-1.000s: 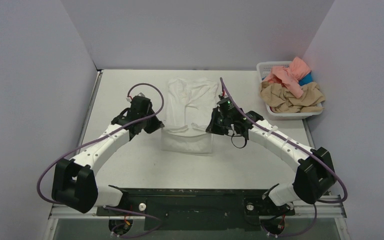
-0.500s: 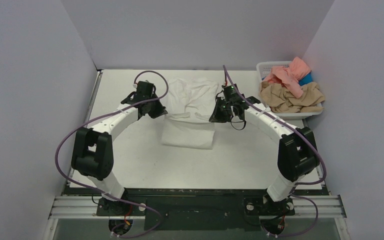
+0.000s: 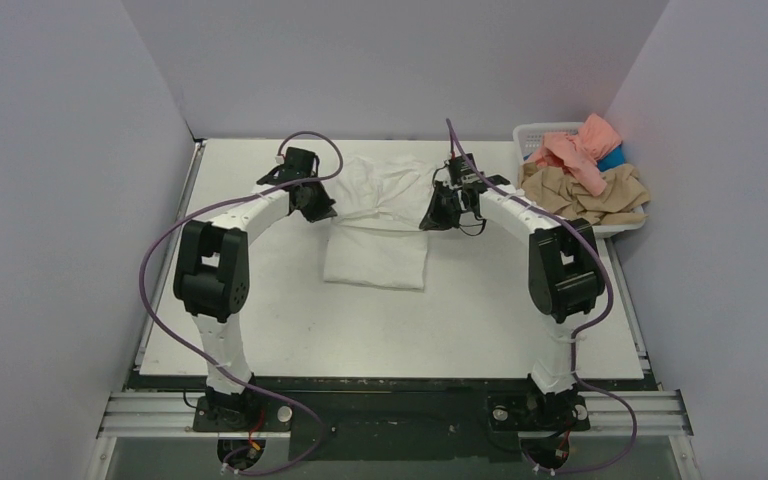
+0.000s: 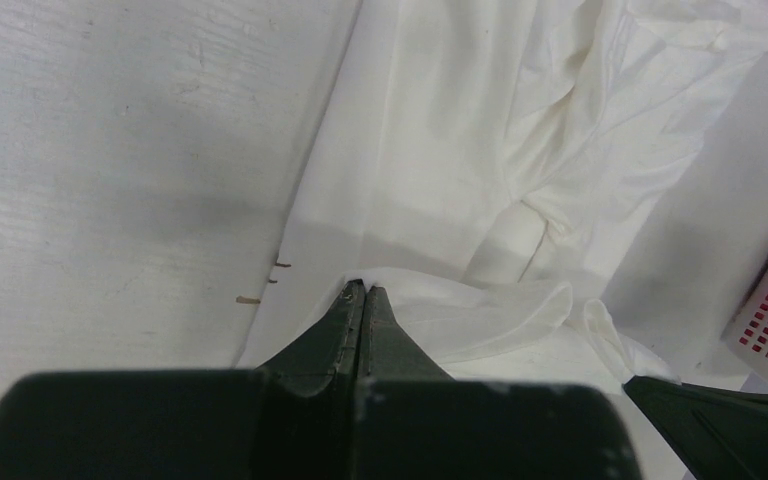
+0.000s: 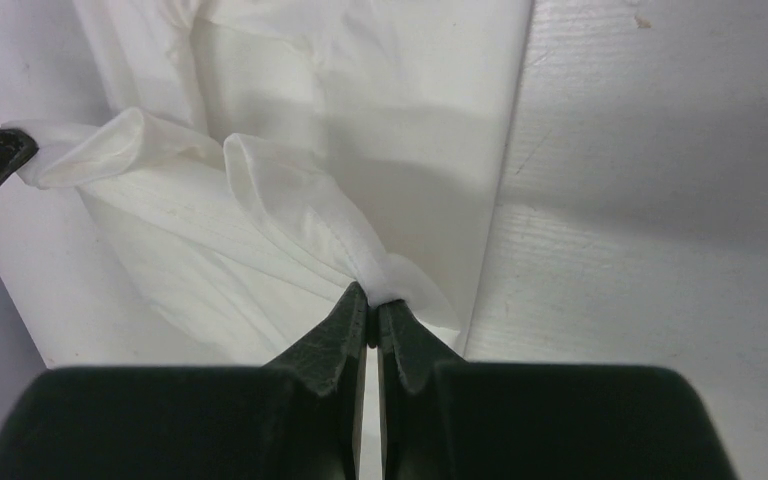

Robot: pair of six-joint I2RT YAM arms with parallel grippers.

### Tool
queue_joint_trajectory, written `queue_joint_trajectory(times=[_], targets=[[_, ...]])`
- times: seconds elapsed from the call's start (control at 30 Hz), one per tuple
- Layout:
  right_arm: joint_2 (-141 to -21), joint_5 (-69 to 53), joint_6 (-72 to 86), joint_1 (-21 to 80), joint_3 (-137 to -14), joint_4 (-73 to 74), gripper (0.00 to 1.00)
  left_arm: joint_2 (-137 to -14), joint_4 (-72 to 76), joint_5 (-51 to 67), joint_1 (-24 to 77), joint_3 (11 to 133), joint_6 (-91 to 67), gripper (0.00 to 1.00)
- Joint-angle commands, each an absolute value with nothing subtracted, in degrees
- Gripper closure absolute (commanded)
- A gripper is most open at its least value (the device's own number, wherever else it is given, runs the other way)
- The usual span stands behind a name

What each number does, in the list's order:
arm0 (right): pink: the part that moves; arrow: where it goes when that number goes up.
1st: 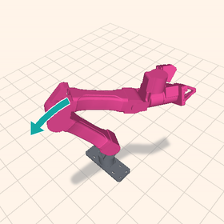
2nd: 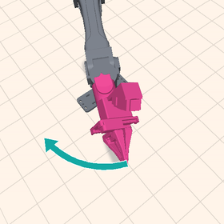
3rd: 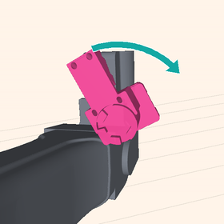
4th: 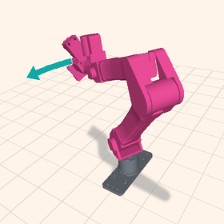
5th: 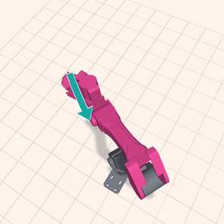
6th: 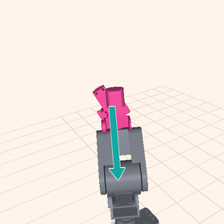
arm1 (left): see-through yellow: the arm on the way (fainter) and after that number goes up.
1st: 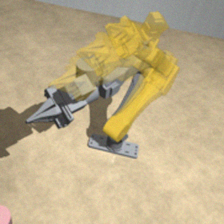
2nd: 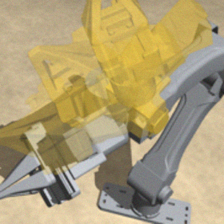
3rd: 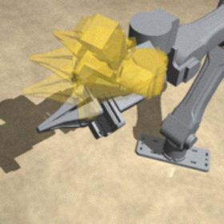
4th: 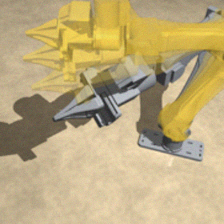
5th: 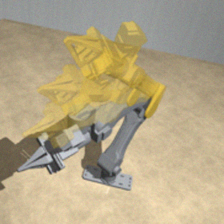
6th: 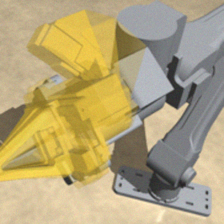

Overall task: Fold and stack the t-shirts
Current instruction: Fold the folded rectangular tshirt in 1/3 of the way

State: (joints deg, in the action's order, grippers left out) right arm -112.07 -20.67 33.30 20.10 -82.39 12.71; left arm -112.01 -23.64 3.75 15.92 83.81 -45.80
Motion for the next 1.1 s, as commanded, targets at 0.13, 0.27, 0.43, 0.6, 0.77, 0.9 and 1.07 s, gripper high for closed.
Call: queue_joint_trajectory(times=[0.13,0.27,0.43,0.6,0.77,0.9,1.07], targets=[[-116.96,-18.54,33.57,17.21,-90.54,16.28,0.37,-116.49,-29.45,2.99,13.34,94.16,-43.7,0.36],[-111.61,-13.33,31.76,18.3,-87.44,18.57,0.17,-111.38,-31.76,-1.11,13.01,91.59,-43.42,0.19],[-103.78,-12.71,28.25,22.91,-78.24,16.27,0.16,-100.45,-29.62,-1.15,13.01,75.81,-45.42,0.15],[-106.5,-16.16,28.12,30.79,-79.45,13.23,0.16,-91.3,-24.09,4.52,13.04,61.19,-48.05,0.12],[-113.44,-17.52,32.35,34.48,-83.13,7.03,0.16,-87.43,-24.1,4.39,13.01,53.06,-48.95,0.11],[-118.75,-16.46,33.18,35.62,-87.52,4.23,0.16,-86.76,-23.68,4.6,13.04,50.9,-49.16,0.1],[-124.25,-13.45,31.94,35.62,-93.6,4.1,0.16,-87.07,-23.47,4.16,13.03,50.3,-49.26,0.09]])
